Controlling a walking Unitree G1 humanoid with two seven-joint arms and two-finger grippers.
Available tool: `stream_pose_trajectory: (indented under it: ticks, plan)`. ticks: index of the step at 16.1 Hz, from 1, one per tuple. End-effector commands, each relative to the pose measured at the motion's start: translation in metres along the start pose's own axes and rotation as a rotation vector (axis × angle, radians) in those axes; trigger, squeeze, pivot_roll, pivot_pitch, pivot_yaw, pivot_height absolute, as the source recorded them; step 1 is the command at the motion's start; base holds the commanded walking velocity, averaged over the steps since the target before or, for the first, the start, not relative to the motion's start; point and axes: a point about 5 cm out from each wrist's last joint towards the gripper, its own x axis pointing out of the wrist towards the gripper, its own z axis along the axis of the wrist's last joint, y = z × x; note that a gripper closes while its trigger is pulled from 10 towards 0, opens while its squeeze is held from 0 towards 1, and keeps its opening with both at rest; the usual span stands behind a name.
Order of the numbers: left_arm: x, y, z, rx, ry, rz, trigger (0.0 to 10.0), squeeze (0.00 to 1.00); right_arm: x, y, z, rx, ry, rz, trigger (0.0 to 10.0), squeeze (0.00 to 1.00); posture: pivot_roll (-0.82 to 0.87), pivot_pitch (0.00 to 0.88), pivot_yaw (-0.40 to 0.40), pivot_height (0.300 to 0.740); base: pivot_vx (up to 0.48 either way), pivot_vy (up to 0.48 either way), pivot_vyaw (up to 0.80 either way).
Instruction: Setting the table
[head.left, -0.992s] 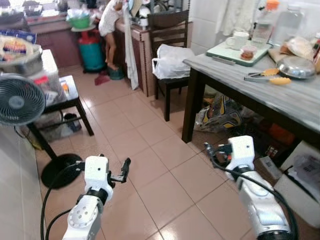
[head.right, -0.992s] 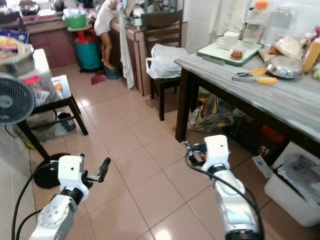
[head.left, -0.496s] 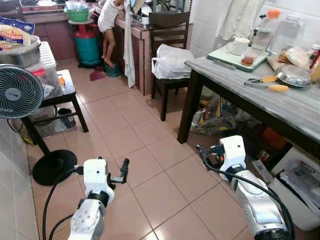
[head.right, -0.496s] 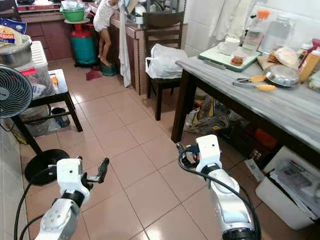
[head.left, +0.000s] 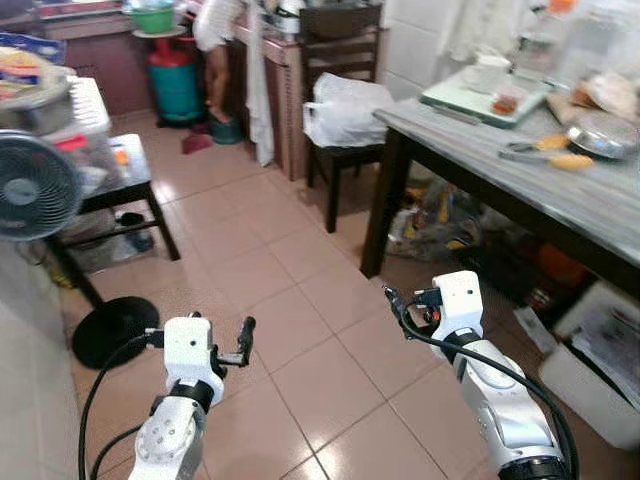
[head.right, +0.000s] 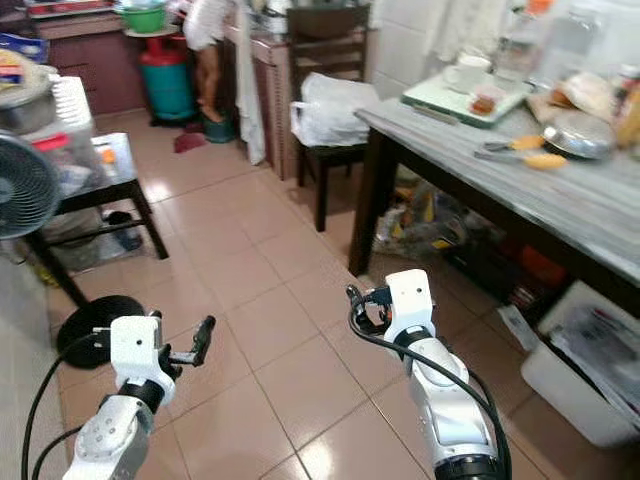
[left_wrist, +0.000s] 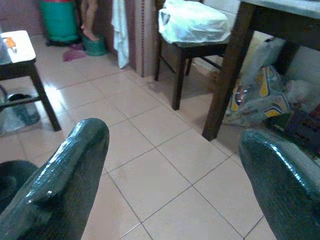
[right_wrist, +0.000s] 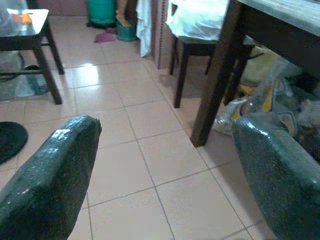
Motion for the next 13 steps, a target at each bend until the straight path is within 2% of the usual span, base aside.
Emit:
stream_pose_trajectory:
  ticks: [1, 3, 9, 13]
  plan:
    - [0.002, 0.0007, 0.0032, 0.005, -0.004, -0.01, 10.0, 0.0, -0.0009, -0.0016, -0.0017, 0.003, 0.002, -0.016, 10.0, 0.0, -0.12, 0.0, -0.013, 0.74, 0.0, -0.33, -0.48]
    - [0.0026, 0.0, 0.0032, 0.005, -0.003, -0.015, 10.0, 0.0, -0.0009, -0.0025, -0.0019, 0.004, 0.001, -0.024, 10.0, 0.0, -0.12, 0.0, -0.009, 0.74, 0.0, -0.328, -0.48]
    - [0.0042, -0.0004, 0.0031, 0.005, 0.001, -0.017, 10.0, 0.0, 0.0002, -0.0036, -0.0011, 0.002, -0.004, -0.03, 10.0, 0.0, -0.12, 0.0, -0.006, 0.74, 0.0, -0.329, -0.8]
    - [0.005, 0.0016, 0.0038, 0.013, 0.003, -0.015, 10.0, 0.0, 0.002, -0.0033, -0.0007, 0.006, -0.009, -0.034, 10.0, 0.0, -0.12, 0.0, 0.002, 0.74, 0.0, -0.287, 0.0]
